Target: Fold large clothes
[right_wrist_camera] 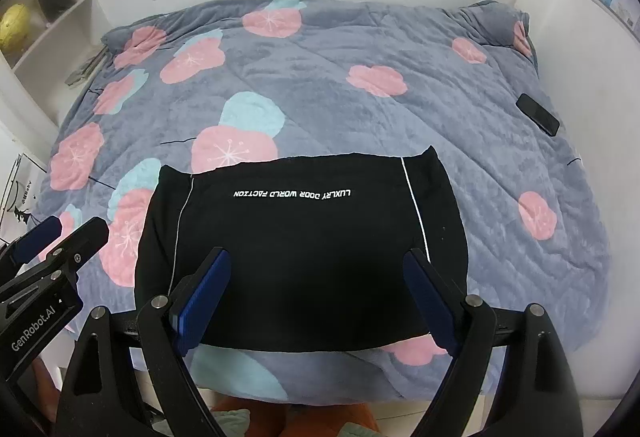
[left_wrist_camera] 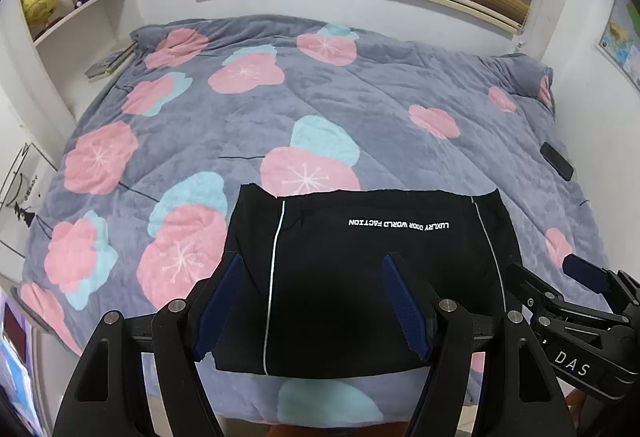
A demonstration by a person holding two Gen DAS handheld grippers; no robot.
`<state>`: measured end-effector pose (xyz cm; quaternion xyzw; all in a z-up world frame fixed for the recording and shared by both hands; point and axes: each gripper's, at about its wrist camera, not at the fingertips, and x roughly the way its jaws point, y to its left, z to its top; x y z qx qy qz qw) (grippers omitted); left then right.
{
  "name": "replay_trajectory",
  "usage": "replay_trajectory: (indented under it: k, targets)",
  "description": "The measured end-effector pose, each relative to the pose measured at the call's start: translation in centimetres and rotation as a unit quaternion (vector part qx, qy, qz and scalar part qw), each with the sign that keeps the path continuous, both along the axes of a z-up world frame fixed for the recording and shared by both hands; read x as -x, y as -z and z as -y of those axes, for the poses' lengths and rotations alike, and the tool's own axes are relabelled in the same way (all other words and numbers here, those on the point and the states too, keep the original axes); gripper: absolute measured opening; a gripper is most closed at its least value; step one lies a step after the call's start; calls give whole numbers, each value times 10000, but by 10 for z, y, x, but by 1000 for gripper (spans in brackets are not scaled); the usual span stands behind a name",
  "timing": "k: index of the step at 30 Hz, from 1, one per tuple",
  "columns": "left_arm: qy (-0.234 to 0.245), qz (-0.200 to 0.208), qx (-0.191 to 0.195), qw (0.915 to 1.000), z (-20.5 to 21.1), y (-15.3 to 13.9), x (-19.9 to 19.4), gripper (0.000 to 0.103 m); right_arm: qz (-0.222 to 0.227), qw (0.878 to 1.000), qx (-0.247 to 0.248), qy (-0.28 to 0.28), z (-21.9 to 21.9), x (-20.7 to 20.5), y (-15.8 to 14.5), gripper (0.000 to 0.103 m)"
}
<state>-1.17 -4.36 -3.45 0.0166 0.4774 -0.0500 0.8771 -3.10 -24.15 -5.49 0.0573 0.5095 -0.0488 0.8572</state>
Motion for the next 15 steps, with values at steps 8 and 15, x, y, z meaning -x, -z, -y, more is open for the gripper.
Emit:
replay_trajectory:
  k: [8, 15]
  targets:
    - [60, -35, -69, 10000, 0, 2, 0, 74, -35, 10000, -13, 28, -1, 1, 3, 89]
    - [85, -28, -122, 9999, -2, 5, 0, 74, -49, 10000, -10, 52, -5, 4, 4, 89]
